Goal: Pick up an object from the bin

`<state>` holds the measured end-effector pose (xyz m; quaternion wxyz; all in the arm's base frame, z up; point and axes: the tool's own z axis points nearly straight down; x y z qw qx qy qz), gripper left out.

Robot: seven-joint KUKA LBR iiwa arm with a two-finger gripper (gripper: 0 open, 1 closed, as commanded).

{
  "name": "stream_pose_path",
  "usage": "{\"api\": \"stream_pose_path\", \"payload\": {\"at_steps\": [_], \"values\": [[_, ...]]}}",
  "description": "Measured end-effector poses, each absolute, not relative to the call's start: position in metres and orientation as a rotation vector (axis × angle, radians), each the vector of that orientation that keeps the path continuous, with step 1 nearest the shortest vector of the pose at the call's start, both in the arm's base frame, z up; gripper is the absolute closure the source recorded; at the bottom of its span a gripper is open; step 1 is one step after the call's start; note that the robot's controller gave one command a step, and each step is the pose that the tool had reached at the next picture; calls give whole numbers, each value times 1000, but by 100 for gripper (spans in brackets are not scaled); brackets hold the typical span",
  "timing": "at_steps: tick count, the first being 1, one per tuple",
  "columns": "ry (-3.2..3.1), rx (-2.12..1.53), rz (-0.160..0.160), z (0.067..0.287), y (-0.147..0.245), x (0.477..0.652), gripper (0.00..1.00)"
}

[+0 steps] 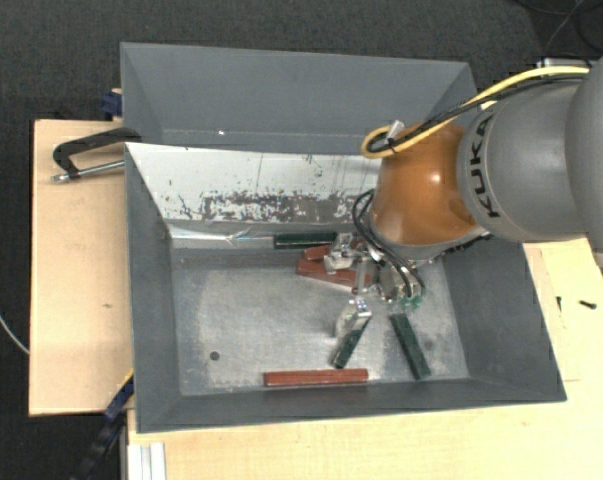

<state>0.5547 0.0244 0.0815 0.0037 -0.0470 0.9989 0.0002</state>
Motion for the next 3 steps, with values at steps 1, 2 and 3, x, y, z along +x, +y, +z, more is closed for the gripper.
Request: {"api": "stream_pose_path", "payload": {"at_steps": [1, 2, 3], "values": [[3108, -265, -5, 83, 43, 605, 100], [3108, -265, -5, 83, 43, 605, 100], [3118, -342, 0, 295, 11, 585, 100]]}}
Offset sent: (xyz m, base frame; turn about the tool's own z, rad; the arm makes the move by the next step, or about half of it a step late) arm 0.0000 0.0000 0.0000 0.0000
